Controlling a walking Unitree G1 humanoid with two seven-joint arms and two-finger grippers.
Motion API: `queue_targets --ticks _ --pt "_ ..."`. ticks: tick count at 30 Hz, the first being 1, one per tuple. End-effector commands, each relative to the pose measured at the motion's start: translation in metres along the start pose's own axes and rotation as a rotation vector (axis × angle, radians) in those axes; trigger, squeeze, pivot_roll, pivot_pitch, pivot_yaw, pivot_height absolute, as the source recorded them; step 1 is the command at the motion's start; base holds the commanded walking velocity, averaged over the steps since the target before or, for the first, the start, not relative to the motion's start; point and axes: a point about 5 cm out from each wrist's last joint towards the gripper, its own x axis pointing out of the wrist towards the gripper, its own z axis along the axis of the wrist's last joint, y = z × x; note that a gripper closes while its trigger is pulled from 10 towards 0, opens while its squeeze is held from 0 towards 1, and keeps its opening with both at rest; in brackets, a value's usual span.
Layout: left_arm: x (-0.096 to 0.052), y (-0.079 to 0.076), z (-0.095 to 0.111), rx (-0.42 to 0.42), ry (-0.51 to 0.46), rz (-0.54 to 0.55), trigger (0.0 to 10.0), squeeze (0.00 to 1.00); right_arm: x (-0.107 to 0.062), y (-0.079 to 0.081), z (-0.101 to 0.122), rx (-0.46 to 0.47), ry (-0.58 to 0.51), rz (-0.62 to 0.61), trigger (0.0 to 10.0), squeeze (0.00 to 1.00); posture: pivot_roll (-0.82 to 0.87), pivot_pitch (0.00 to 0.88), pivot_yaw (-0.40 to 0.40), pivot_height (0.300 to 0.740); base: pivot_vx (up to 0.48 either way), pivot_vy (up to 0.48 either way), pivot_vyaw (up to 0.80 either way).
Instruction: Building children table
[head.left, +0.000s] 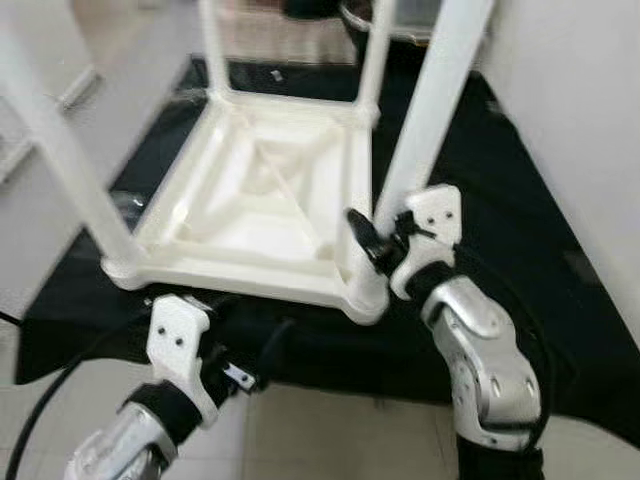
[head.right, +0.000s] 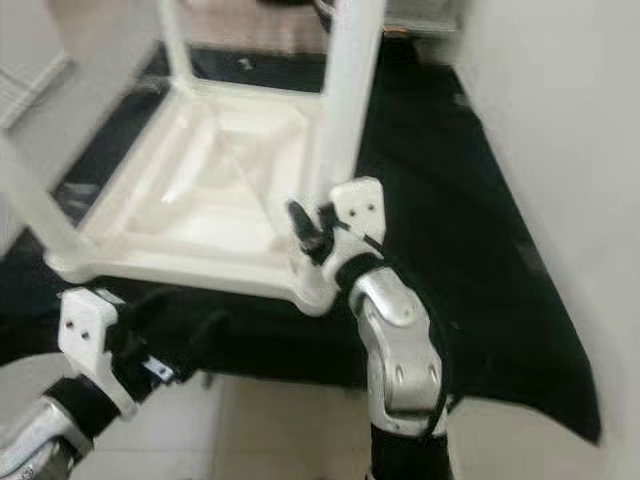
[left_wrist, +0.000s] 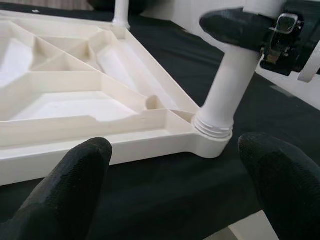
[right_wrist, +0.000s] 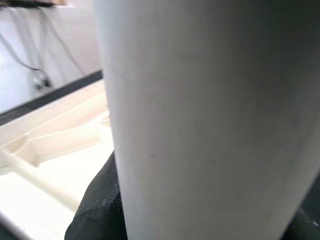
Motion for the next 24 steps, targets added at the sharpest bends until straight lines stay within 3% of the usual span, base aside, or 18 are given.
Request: queue_targets --ticks 1,3,4,6,7,9,10,11,12,13,15,16,17,18,19,20,22,24 --pt "0.002 -0.001 -0.005 -0.017 0.019 -0.015 10.0 0.0 -0.009 -0.025 -0.054 0.003 0.283 -0.168 0.0 0.0 0.12 0.212 -0.066 0.74 0.0 0.0 0.0" --pt "0.0 0.0 -0.006 -0.016 0.025 -0.011 10.0 0.0 0.002 -0.006 -0.043 0.165 0.234 -0.155 0.0 0.0 0.12 0.209 -0.075 0.74 0.0 0.0 0.0" --pt "0.0 0.0 -0.006 -0.016 0.027 -0.011 10.0 0.0 0.006 0.003 -0.035 0.197 0.206 -0.113 1.6 0.0 0.12 0.207 -0.075 0.74 0.0 0.0 0.0" --pt "0.0 0.0 -0.006 -0.016 0.028 -0.011 10.0 0.0 0.009 0.008 -0.031 0.209 0.188 -0.083 1.6 0.0 0.12 0.207 -0.075 0.74 0.0 0.0 0.0" --pt "0.0 0.0 -0.006 -0.016 0.028 -0.012 10.0 0.0 0.011 0.014 -0.024 0.204 0.16 -0.025 10.0 0.57 0.13 0.209 -0.075 0.74 0.0 0.0 0.0" --pt "0.0 0.001 -0.006 -0.015 0.029 -0.013 10.0 0.0 0.012 0.017 -0.02 0.203 0.14 0.012 10.0 0.57 0.13 0.209 -0.075 0.74 0.0 0.0 0.0" --pt "0.0 0.0 -0.006 -0.018 0.028 -0.013 10.0 0.0 0.013 0.018 -0.015 0.225 0.114 0.046 10.0 1.0 0.12 0.212 -0.076 0.74 0.0 0.0 0.0" --pt "0.0 0.0 -0.006 -0.018 0.028 -0.013 10.0 0.0 0.013 0.018 -0.015 0.225 0.114 0.046 10.0 1.0 0.12 0.212 -0.076 0.74 0.0 0.0 0.0" --pt "0.0 -0.003 -0.008 -0.028 0.036 -0.022 10.0 0.0 0.016 0.026 0.001 0.29 0.036 0.32 10.0 1.0 0.12 0.22 -0.078 0.74 0.0 0.0 0.0" --pt "0.0 -0.003 -0.008 -0.028 0.036 -0.022 10.0 0.0 0.016 0.026 0.001 0.29 0.036 0.32 10.0 1.0 0.12 0.22 -0.078 0.74 0.0 0.0 0.0" --pt "-0.002 -0.008 -0.011 -0.036 0.054 -0.043 10.0 0.0 0.019 0.012 0.014 0.212 -0.027 0.567 10.0 1.0 0.12 0.226 -0.083 0.74 0.0 0.0 0.0" --pt "-0.002 -0.009 -0.012 -0.038 0.059 -0.05 10.0 0.0 0.02 0.003 0.016 0.155 -0.023 0.644 10.0 0.99 0.12 0.228 -0.084 0.74 0.0 0.0 0.0" --pt "-0.002 -0.009 -0.012 -0.038 0.059 -0.05 10.0 0.0 0.02 0.003 0.016 0.155 -0.023 0.644 10.0 0.99 0.12 0.228 -0.084 0.74 0.0 0.0 0.0" --pt "-0.003 -0.011 -0.012 -0.038 0.062 -0.054 10.0 0.0 0.022 -0.006 0.018 0.076 -0.029 0.708 10.0 0.4 0.12 0.235 -0.086 0.74 0.0 0.0 0.0" --pt "-0.004 -0.012 -0.012 -0.035 0.065 -0.057 10.0 0.0 0.023 -0.01 0.02 0.038 -0.022 0.753 10.0 0.0 0.13 0.239 -0.086 0.74 0.0 0.0 0.0" --pt "-0.004 -0.012 -0.012 -0.035 0.065 -0.057 10.0 0.0 0.023 -0.01 0.02 0.038 -0.022 0.753 10.0 0.0 0.13 0.239 -0.086 0.74 0.0 0.0 0.0" --pt "-0.006 -0.013 -0.014 -0.004 0.091 -0.067 10.0 0.0 0.026 -0.018 0.024 0.004 -0.003 0.913 10.0 0.0 0.14 0.245 -0.09 0.74 0.0 0.0 0.0" --pt "-0.008 -0.013 -0.016 0.015 0.106 -0.074 10.0 0.0 0.027 -0.021 0.025 0.001 0.008 0.971 10.0 0.0 0.15 0.246 -0.09 0.74 0.0 0.0 0.0"
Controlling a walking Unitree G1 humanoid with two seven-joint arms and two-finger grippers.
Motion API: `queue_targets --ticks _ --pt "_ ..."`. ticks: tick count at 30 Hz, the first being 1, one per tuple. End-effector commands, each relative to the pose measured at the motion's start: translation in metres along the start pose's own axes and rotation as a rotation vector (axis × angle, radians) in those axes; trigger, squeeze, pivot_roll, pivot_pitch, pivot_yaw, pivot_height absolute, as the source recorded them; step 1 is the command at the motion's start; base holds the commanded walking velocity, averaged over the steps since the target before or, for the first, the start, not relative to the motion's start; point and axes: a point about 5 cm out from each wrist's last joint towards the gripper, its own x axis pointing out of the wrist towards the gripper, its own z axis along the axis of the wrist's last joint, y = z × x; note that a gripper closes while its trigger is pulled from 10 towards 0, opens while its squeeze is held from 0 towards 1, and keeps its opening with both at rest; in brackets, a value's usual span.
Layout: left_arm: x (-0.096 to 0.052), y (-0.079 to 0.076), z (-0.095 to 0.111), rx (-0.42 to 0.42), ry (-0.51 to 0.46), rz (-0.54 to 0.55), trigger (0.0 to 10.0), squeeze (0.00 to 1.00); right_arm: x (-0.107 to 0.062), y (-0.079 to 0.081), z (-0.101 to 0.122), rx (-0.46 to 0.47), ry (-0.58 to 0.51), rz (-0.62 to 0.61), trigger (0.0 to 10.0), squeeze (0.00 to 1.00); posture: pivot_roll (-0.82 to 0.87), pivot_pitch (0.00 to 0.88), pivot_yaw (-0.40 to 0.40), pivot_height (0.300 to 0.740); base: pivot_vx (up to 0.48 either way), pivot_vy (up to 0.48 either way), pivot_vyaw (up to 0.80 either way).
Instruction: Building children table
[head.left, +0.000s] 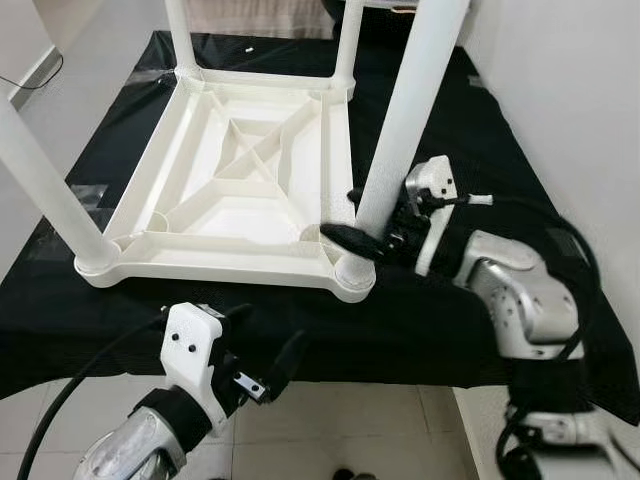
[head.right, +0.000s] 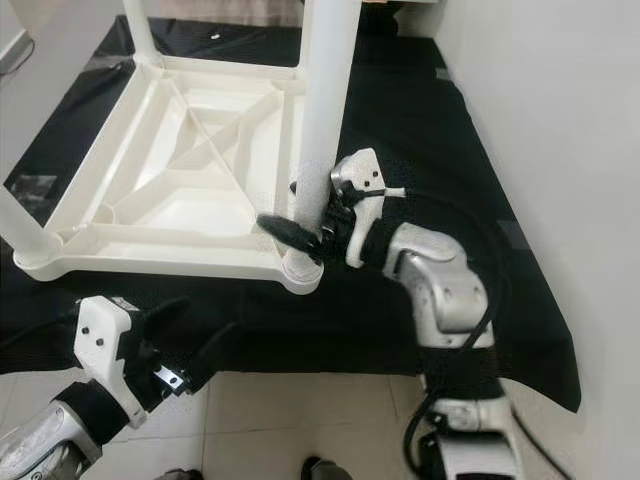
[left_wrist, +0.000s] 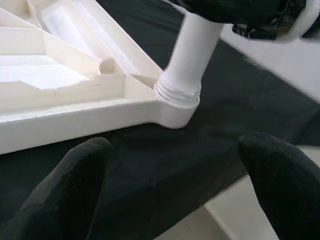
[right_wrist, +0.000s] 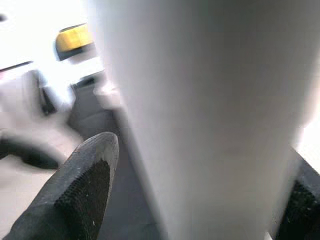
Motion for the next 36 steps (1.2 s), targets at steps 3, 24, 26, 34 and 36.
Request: queue_targets --ticks 3,24,26,34,36 --pt "-0.006 -0.003 -0.005 0.027 0.045 -0.011 10.0 0.0 0.001 -0.011 0.006 -0.021 0.007 0.109 10.0 0.0 0.17 0.248 -0.093 0.74 0.0 0.0 0.0" --pt "-0.006 0.0 0.001 0.045 0.022 0.001 10.0 0.0 -0.004 -0.031 0.022 0.012 -0.032 0.349 0.0 0.0 0.17 0.23 -0.096 0.74 0.0 0.0 0.0" --pt "-0.006 -0.001 0.001 0.042 0.021 -0.004 10.0 0.0 -0.005 -0.028 0.011 0.025 -0.045 0.262 0.0 0.0 0.15 0.232 -0.099 0.74 0.0 0.0 0.0" --pt "-0.005 0.006 0.002 0.041 0.016 -0.003 10.0 0.0 -0.006 0.021 -0.087 0.207 0.201 -0.806 0.0 0.0 0.12 0.225 -0.081 0.74 0.0 0.0 0.0" --pt "-0.003 0.006 0.003 0.04 0.01 -0.011 10.0 0.0 -0.011 0.033 -0.094 0.171 0.253 -0.97 0.0 0.0 0.12 0.218 -0.066 0.74 0.0 0.0 0.0"
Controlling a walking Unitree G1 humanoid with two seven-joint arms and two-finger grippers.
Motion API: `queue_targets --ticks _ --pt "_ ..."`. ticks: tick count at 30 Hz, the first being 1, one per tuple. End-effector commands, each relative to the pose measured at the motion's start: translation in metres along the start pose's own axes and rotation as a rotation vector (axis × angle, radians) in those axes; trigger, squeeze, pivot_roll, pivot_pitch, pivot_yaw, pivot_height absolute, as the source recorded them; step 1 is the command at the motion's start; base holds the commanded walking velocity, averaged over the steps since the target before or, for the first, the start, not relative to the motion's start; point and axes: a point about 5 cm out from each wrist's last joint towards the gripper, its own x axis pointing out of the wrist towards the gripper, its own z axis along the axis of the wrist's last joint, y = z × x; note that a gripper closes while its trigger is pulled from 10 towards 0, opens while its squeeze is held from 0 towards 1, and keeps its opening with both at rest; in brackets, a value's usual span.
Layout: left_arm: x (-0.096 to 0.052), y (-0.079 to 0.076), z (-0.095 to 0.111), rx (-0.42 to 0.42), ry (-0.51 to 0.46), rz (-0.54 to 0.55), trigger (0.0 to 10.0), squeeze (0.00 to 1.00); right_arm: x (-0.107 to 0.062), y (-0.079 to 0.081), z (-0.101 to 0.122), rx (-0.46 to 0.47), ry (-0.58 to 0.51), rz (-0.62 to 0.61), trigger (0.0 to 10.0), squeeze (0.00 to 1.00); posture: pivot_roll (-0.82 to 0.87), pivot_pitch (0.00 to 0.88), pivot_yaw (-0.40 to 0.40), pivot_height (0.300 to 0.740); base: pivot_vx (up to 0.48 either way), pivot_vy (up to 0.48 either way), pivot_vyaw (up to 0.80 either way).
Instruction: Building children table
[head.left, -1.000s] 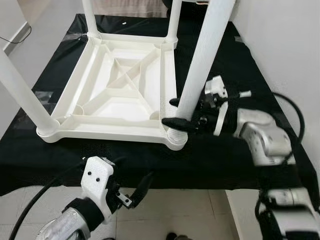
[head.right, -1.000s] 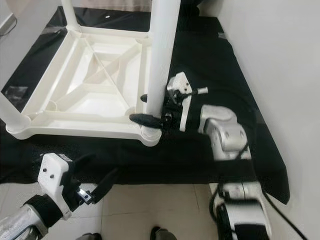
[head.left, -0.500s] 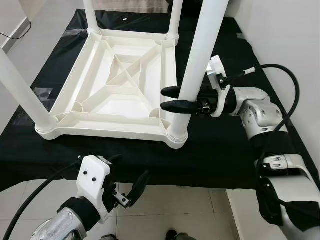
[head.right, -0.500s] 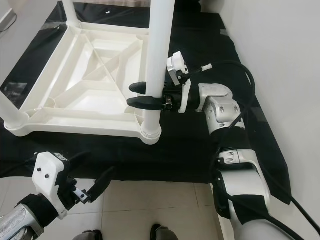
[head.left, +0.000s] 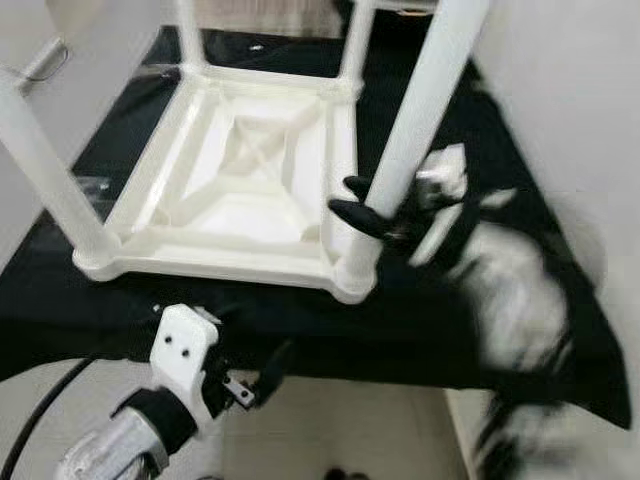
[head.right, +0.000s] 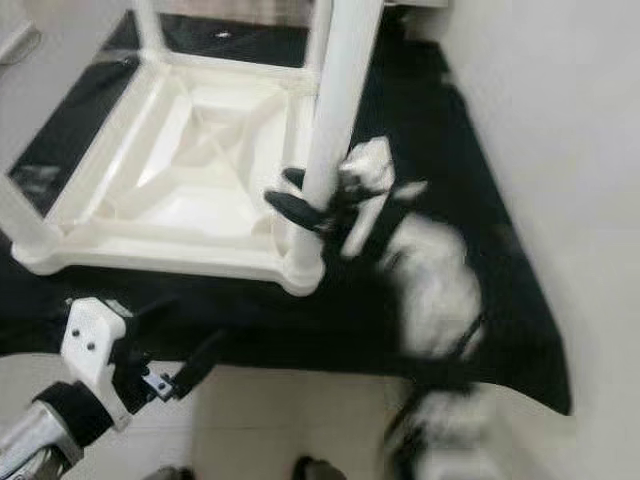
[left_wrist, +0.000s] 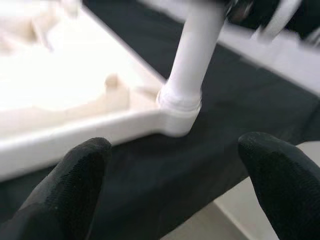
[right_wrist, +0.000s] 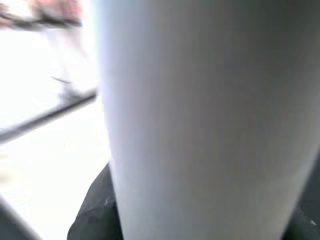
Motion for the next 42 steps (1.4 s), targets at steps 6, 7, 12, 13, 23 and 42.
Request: queue_targets --ticks 6,7,12,13,23,42 --pt "0.003 -0.001 -0.005 -0.025 0.013 -0.021 10.0 0.0 -0.013 0.009 -0.049 -0.111 0.235 -0.202 0.0 0.0 0.12 0.21 -0.065 0.74 0.0 0.0 0.0" --pt "0.004 -0.001 -0.004 -0.025 0.012 -0.022 10.0 0.0 -0.009 0.013 -0.048 -0.099 0.233 -0.181 0.0 0.0 0.12 0.211 -0.068 0.74 0.0 0.0 0.0" --pt "0.004 0.0 -0.004 -0.025 0.01 -0.023 10.0 0.0 -0.005 0.019 -0.04 -0.076 0.214 -0.173 10.0 0.0 0.12 0.213 -0.071 0.74 0.0 0.0 0.0" --pt "0.004 0.0 -0.004 -0.025 0.011 -0.023 10.0 0.0 -0.002 0.018 -0.031 -0.039 0.178 -0.153 10.0 0.61 0.12 0.214 -0.071 0.74 0.0 0.0 0.0" --pt "0.005 -0.001 -0.005 -0.032 0.01 -0.026 10.0 0.0 0.029 0.001 0.024 0.038 -0.068 0.307 10.0 1.0 0.11 0.217 -0.077 0.74 0.0 0.0 0.0" --pt "0.004 -0.007 -0.001 -0.037 0.002 -0.03 10.0 0.0 0.06 0.007 0.052 -0.068 0.041 1.108 10.0 0.0 0.17 0.239 -0.106 0.74 0.0 0.0 0.0"
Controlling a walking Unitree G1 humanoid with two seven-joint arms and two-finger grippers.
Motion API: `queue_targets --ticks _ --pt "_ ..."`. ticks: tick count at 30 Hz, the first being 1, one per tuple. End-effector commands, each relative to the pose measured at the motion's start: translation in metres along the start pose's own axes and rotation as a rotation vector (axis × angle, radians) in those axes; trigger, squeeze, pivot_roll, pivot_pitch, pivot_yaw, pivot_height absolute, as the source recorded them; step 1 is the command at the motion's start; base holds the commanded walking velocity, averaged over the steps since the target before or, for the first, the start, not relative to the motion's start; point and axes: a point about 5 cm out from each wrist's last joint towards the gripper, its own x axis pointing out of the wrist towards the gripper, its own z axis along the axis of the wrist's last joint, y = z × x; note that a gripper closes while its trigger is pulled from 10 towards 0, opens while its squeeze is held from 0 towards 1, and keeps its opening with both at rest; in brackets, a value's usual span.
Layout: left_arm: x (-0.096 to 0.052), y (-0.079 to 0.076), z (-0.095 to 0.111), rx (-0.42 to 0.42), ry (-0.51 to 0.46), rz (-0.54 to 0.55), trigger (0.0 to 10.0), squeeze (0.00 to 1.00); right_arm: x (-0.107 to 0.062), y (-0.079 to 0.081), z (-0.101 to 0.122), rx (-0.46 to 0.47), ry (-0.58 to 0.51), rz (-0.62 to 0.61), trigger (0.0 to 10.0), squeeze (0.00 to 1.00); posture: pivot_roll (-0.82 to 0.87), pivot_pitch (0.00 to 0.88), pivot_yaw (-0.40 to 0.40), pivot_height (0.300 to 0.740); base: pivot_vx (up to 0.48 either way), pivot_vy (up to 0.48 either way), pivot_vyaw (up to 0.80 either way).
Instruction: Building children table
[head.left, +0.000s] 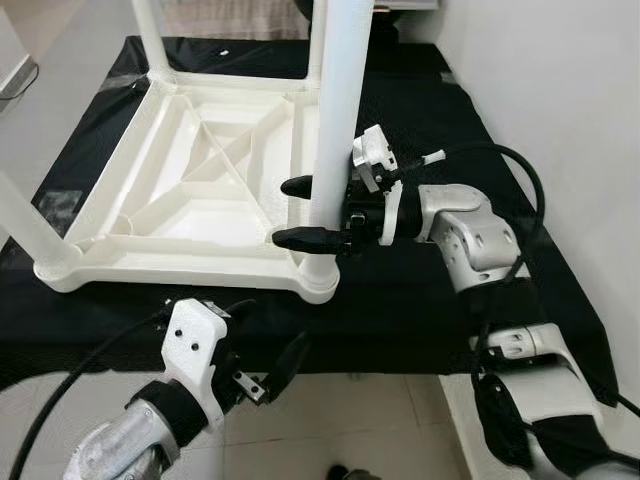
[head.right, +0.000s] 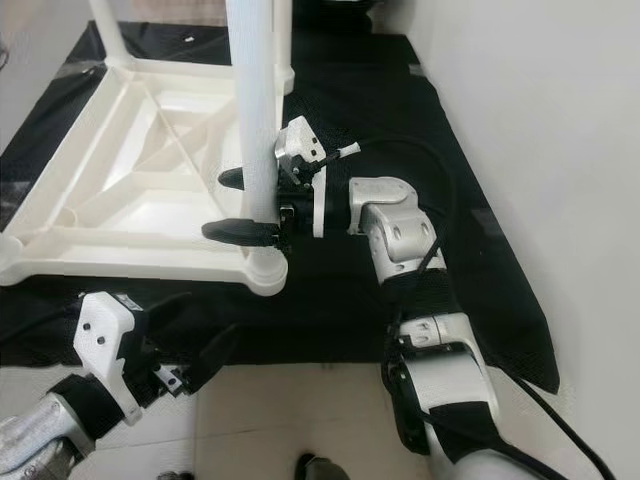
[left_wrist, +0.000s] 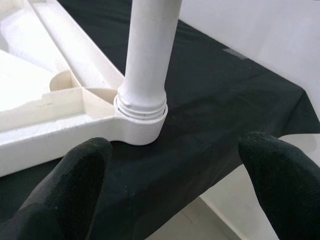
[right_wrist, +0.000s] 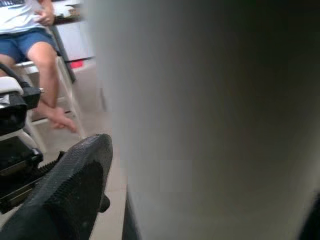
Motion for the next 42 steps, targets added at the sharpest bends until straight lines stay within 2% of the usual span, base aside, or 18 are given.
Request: queue_targets --ticks 1,2,3,14,17,18,19,20,22,24,27,32,35,36,37,38,39,42 --pt "-0.002 -0.003 0.0 -0.01 0.009 -0.007 10.0 0.0 0.003 -0.001 0.003 -0.01 -0.008 0.044 4.5 0.0 0.17 0.239 -0.106 0.74 0.0 0.0 0.0" --pt "-0.002 -0.003 0.0 -0.01 0.009 -0.007 10.0 0.0 0.003 -0.001 0.003 -0.01 -0.008 0.044 4.5 0.0 0.17 0.239 -0.106 0.74 0.0 0.0 0.0" --pt "-0.002 -0.003 0.0 -0.009 0.009 -0.004 10.0 0.0 0.003 -0.002 0.004 -0.005 -0.011 0.063 0.0 0.0 0.17 0.24 -0.108 0.74 0.0 0.0 0.0" --pt "0.0 -0.003 -0.001 -0.013 0.007 -0.008 10.0 0.0 -0.03 0.004 -0.025 0.064 0.025 -0.005 0.0 0.0 0.15 0.23 -0.108 0.74 0.0 0.0 0.0" --pt "0.0 -0.003 -0.002 -0.015 0.005 -0.009 10.0 0.0 -0.039 0.009 -0.047 0.109 0.024 -0.233 0.0 0.0 0.14 0.218 -0.108 0.74 0.0 0.0 0.0" --pt "0.001 -0.003 -0.002 -0.016 0.005 -0.012 10.0 0.0 -0.041 0.015 -0.063 0.155 0.036 -0.395 0.0 0.0 0.13 0.212 -0.104 0.74 0.0 0.0 0.0" --pt "0.001 -0.003 -0.003 -0.018 0.007 -0.018 10.0 0.0 -0.044 0.028 -0.091 0.196 0.147 -0.749 0.0 0.0 0.12 0.207 -0.099 0.74 0.0 0.0 0.0" --pt "0.001 -0.003 -0.003 -0.018 0.007 -0.018 10.0 0.0 -0.044 0.028 -0.091 0.196 0.147 -0.749 0.0 0.0 0.12 0.207 -0.099 0.74 0.0 0.0 0.0" --pt "0.001 -0.002 -0.003 -0.019 0.009 -0.022 10.0 0.0 -0.054 0.039 -0.108 0.162 0.3 -1.095 0.0 0.0 0.11 0.203 -0.09 0.74 0.0 0.0 0.0" --pt "0.001 -0.002 -0.004 -0.017 0.011 -0.026 10.0 0.0 -0.061 0.053 -0.115 0.181 0.369 -1.273 0.0 0.0 0.11 0.202 -0.089 0.74 0.0 0.0 0.0" --pt "0.004 -0.001 -0.003 -0.015 0.009 -0.033 10.0 0.0 -0.037 0.077 -0.112 0.203 0.349 -1.248 0.0 0.0 0.11 0.193 -0.079 0.74 0.0 0.0 0.0" --pt "0.006 0.0 -0.002 -0.009 0.005 -0.037 10.0 0.0 -0.001 0.076 -0.108 0.143 0.335 -1.103 0.0 0.0 0.13 0.194 -0.082 0.74 0.0 0.0 0.0" --pt "0.005 0.001 -0.001 -0.004 0.004 -0.034 10.0 0.0 0.002 0.072 -0.102 0.165 0.296 -1.144 2.5 0.0 0.13 0.194 -0.081 0.74 0.0 0.0 0.0" --pt "0.005 0.002 -0.001 -0.002 0.004 -0.031 10.0 0.0 0.002 0.069 -0.096 0.18 0.248 -1.161 8.9 0.0 0.13 0.198 -0.082 0.74 0.0 0.0 0.0" --pt "0.004 0.002 -0.001 0.0 0.004 -0.029 10.0 0.0 0.002 0.066 -0.091 0.167 0.222 -1.15 10.0 0.0 0.13 0.198 -0.082 0.74 0.0 0.0 0.0" --pt "0.004 0.003 -0.001 0.001 0.003 -0.027 10.0 0.0 0.0 0.061 -0.082 0.148 0.181 -1.138 10.0 0.8 0.13 0.2 -0.081 0.74 0.0 0.0 0.0" --pt "0.004 0.003 -0.001 0.001 0.003 -0.027 10.0 0.0 -0.001 0.057 -0.076 0.146 0.139 -1.099 10.0 1.0 0.13 0.2 -0.081 0.74 0.0 0.0 0.0" --pt "0.004 0.003 -0.001 0.0 0.003 -0.026 10.0 0.0 -0.007 0.045 -0.059 0.13 0.047 -1.027 10.0 1.0 0.13 0.204 -0.081 0.74 0.0 0.0 0.0"
